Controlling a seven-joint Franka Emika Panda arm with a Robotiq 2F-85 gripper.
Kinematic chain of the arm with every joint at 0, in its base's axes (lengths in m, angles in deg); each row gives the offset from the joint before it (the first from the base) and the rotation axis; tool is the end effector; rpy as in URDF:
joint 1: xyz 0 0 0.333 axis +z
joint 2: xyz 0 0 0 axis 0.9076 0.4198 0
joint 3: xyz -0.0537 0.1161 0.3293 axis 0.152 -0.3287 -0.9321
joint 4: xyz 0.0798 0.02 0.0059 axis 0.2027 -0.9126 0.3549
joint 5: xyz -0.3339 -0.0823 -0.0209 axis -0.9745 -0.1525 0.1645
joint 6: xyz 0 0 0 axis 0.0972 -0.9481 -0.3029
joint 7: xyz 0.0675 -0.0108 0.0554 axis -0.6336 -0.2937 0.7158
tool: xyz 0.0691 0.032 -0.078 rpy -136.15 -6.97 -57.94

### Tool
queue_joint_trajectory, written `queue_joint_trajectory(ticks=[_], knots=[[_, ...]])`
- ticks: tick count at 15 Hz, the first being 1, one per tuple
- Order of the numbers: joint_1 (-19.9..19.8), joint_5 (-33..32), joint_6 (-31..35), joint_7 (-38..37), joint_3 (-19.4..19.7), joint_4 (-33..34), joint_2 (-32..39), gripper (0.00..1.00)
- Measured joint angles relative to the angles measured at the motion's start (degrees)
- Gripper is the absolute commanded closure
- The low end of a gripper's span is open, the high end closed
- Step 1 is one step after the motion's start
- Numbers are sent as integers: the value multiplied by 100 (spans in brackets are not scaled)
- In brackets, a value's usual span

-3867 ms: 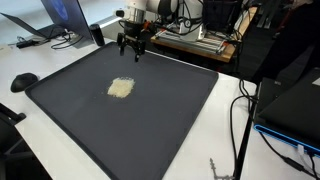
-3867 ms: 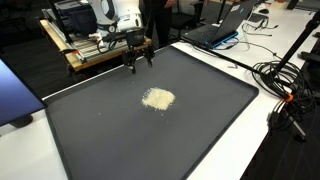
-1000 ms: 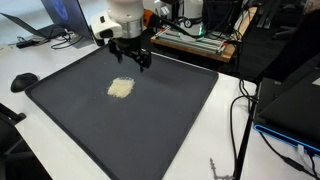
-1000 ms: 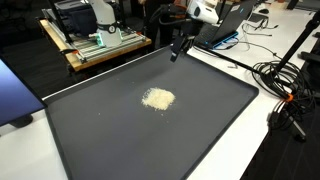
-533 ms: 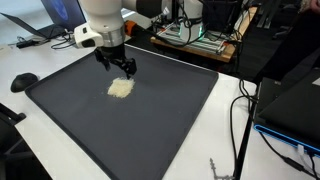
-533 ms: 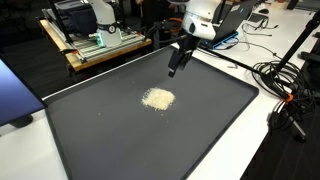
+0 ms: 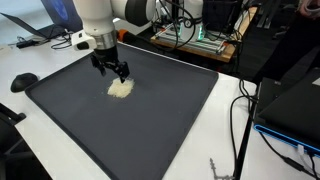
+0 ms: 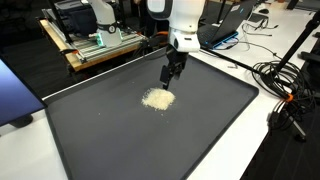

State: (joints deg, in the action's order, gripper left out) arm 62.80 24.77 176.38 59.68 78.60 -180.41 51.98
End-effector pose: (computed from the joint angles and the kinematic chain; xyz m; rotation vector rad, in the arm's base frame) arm 0.6352 -0.0293 0.3068 2.9489 0.3438 0.0322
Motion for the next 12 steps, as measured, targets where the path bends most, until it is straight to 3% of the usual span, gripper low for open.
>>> queue_joint_trajectory(ticks=[7,12], knots=[[-162,193,992,217,51,-451,299,0],[-217,201,1287,282,76,-483,499,0]])
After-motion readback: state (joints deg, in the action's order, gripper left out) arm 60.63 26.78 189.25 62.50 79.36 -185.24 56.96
